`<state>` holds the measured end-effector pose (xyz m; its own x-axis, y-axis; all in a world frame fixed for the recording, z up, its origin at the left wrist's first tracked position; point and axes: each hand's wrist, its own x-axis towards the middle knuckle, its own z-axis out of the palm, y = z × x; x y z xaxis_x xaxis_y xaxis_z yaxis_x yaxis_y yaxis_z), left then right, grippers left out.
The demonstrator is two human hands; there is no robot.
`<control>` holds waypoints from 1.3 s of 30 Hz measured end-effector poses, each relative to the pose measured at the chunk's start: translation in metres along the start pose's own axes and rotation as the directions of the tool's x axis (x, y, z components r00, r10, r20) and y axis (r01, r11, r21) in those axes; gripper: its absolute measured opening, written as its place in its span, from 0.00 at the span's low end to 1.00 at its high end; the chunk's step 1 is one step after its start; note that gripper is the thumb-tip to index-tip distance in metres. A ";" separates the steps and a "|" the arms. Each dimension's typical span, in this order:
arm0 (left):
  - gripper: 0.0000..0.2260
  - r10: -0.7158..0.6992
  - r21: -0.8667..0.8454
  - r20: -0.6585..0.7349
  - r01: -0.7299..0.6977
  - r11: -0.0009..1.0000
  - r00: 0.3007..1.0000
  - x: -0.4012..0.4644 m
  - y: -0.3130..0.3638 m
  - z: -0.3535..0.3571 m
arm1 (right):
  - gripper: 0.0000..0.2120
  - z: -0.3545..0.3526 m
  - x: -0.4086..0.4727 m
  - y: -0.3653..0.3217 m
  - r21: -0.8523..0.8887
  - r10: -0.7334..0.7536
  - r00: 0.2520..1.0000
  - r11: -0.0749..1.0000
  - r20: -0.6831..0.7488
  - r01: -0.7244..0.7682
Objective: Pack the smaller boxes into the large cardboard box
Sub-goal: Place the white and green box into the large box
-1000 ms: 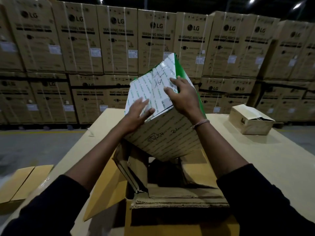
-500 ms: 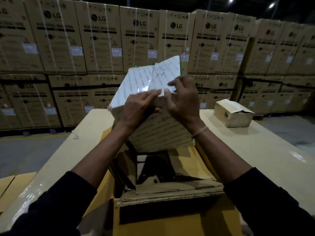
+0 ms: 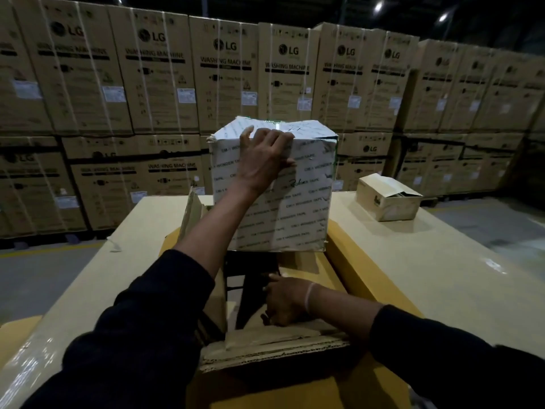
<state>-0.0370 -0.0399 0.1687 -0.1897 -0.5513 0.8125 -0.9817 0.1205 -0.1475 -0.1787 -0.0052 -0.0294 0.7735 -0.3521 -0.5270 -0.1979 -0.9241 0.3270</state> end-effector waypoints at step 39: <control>0.17 0.073 -0.094 0.183 -0.056 0.994 0.980 -0.086 0.059 -0.011 | 0.16 0.052 -0.125 0.100 0.450 0.760 0.605 0.638 -0.239 -0.625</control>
<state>-0.0785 0.0236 0.0963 -0.2605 -0.6828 0.6826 -0.9635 0.2287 -0.1390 -0.3269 -0.0616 0.0283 0.4611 -0.8796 0.1169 -0.8803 -0.4369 0.1849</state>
